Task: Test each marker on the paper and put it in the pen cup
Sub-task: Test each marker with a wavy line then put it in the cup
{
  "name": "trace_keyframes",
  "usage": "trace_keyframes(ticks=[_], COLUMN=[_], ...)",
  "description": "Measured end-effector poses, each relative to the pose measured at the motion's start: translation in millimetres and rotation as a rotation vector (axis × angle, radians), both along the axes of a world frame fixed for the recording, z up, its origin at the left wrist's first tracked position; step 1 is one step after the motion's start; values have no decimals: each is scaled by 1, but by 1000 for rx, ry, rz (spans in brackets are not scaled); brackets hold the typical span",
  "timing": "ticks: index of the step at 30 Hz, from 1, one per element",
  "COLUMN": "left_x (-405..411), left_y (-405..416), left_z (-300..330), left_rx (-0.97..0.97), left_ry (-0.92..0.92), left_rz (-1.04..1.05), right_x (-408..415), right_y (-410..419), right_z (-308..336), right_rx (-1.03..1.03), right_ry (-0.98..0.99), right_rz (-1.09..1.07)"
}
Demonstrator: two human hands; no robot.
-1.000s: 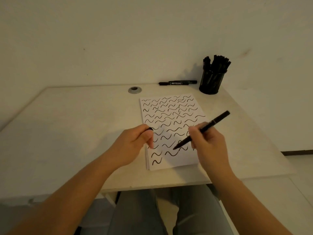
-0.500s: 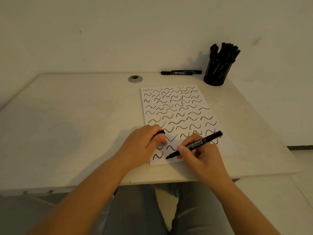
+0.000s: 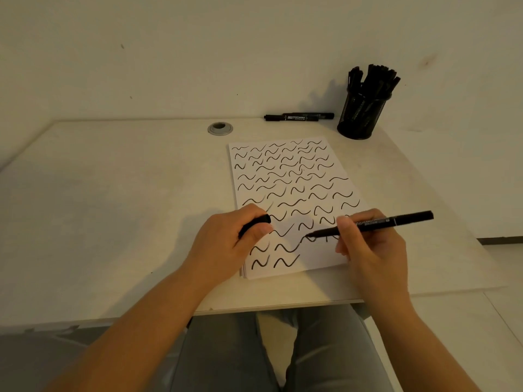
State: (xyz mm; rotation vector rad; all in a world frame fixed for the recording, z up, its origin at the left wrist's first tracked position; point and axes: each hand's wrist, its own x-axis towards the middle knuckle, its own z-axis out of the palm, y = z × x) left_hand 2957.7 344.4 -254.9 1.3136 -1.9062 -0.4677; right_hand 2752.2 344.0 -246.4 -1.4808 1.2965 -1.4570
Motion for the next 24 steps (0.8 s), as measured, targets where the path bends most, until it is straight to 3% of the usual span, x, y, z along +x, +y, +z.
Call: trace_keyframes(ticks=[5,12,24], left_x=[0,-1,-2], left_y=[0,1,1], left_z=[-2,-3,-1], left_rx=[2,87,88], left_ry=[-23,28,-52], left_rz=[54,74,46], right_x=[12,30,25], right_y=[-21,-52,-50], right_z=[14,13,3], right_rx=[26,167,152], right_ry=[-128,-482,-436], right_rz=[123,252,367])
